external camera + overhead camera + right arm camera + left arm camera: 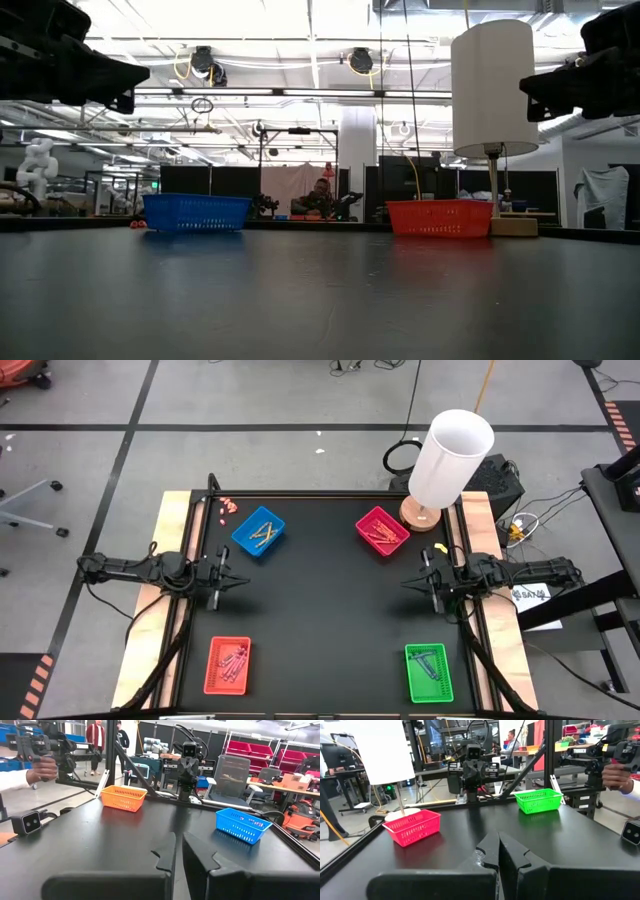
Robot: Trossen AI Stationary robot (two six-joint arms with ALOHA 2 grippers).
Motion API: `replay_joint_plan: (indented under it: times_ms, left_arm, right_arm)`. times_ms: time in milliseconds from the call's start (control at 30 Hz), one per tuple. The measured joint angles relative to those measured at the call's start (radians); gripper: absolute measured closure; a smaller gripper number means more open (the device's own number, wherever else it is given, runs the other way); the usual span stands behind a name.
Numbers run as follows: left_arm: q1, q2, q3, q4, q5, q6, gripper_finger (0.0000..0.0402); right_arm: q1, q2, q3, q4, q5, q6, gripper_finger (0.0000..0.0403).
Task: Sort crayons
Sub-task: Return to Home Position
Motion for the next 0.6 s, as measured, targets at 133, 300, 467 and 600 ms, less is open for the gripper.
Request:
replay_joint_plan:
  times_ms: [133,300,467,600]
  left_arm:
    - [0.000,0.000,0.000,-0.001,0.000,0.000,0.0401]
    - [0.000,0.000,0.000,-0.002,0.000,-0.001,0.0401]
    - [0.000,0.000,0.000,-0.003,0.000,0.000,0.0401]
    - [0.000,0.000,0.000,-0.003,-0.001,0.000,0.0401]
  right_arm:
    - [0.000,0.000,0.000,0.000,0.000,-0.002,0.0386]
    - [0.000,0.000,0.000,0.000,0.001,-0.009,0.0386]
    - [0.000,0.000,0.000,0.007,0.000,-0.009,0.0386]
    - [0.000,0.000,0.000,0.030,0.000,-0.009,0.0386]
